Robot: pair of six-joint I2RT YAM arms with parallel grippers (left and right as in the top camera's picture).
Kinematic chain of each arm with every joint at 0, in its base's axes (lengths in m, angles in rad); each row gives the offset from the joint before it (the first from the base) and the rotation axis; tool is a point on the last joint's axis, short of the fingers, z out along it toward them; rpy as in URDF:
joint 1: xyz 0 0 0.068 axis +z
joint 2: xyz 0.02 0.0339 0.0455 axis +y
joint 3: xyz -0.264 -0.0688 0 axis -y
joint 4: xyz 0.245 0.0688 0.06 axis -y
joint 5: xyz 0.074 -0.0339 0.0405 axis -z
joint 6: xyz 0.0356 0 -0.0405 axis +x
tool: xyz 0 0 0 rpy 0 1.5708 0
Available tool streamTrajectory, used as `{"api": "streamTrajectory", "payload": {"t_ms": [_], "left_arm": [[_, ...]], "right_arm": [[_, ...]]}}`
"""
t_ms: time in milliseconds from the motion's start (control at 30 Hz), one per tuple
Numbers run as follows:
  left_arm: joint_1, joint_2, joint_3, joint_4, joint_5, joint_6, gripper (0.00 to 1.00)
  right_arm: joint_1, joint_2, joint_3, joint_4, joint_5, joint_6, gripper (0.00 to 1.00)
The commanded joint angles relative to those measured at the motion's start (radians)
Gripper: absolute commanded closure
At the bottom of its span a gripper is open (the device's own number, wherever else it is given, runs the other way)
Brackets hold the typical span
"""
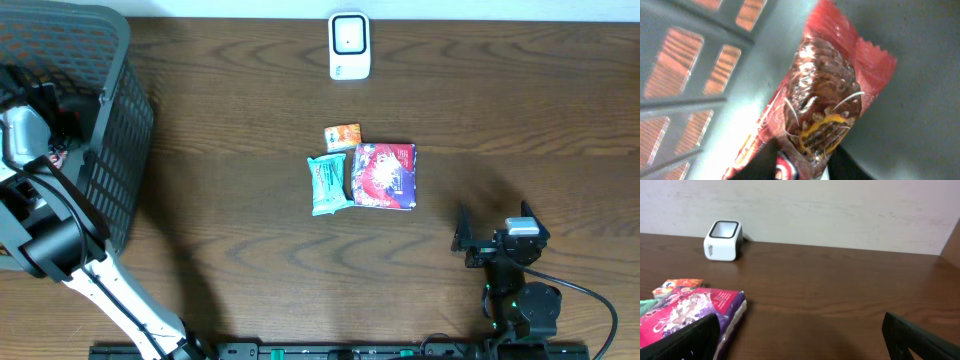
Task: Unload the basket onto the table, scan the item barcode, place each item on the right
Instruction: 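Reach the left gripper into the basket and grasp the orange Top bar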
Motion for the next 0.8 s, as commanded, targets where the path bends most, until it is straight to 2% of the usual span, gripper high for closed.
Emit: {"api": "streamTrajectory", "payload": {"t_ms": [0,67,233,367,533,767], "left_arm": [[0.001,0.042,-0.015,-0.052,0.057,0.011,0.85],[0.001,0.042,-0.015,-0.088,0.057,0.01,0.92],[0.0,0.035,-0.015,-0.202,0.057,0.009,0.93],[-0.001,-0.02,-0.014,-0.232,0.057,-0.098,0.93],[-0.005,-0.174,-0.014,-0.239,0.058,-0.241,0.93],[-0.011,-0.472,-0.014,-0.166,0.161,-0.313,0.93]], "right_arm": [[-0.008,-0.003,-0.002,-0.004,-0.002,-0.011,0.01],[-0.007,-0.003,-0.002,-0.004,-0.002,-0.011,0.01],[-0.007,-0.003,-0.002,-0.004,-0.002,-0.011,0.01],[-0.008,-0.003,-0.002,-0.004,-0.002,-0.011,0.01],[-0.007,-0.003,-0.002,-0.004,-0.002,-0.011,0.01],[-0.007,-0.003,-0.002,-0.004,-0.002,-0.011,0.01]]}}
